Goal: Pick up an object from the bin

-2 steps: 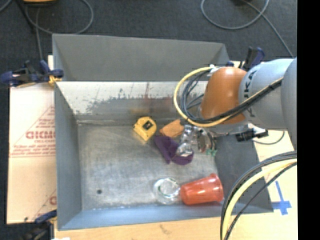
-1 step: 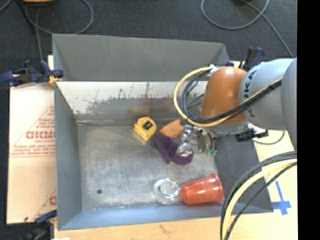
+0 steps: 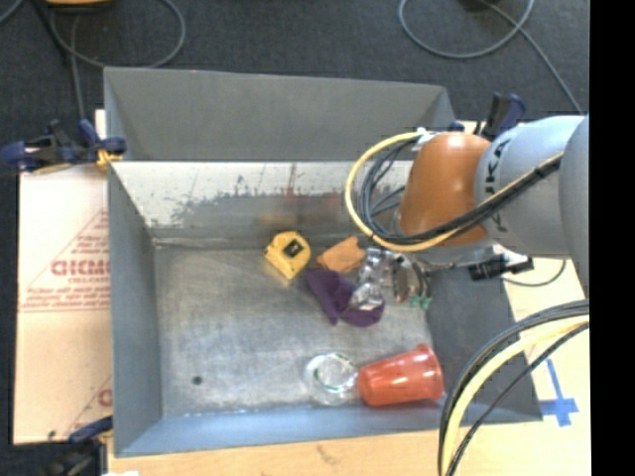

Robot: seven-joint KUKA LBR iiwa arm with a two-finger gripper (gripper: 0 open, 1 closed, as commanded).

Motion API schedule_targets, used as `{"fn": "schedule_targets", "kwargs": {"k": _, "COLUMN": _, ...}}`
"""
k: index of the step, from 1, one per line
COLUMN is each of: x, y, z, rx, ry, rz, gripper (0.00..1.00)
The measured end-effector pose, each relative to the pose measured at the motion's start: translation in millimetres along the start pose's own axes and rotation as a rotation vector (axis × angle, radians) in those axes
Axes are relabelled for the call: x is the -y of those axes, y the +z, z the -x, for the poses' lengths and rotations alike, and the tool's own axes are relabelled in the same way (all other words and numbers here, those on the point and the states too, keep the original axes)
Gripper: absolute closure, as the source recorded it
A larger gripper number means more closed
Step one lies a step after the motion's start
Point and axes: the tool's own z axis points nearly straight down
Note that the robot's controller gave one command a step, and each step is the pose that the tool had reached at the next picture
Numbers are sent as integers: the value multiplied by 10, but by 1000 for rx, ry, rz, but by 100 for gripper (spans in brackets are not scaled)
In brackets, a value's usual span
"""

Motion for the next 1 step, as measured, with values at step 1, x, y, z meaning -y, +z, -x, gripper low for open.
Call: {"fn": "schedule_targets", "kwargs": {"k": 1, "x": 3, "y": -42, "z": 2, "rx": 0, "ry": -1, "rz": -1, "gripper": 100}}
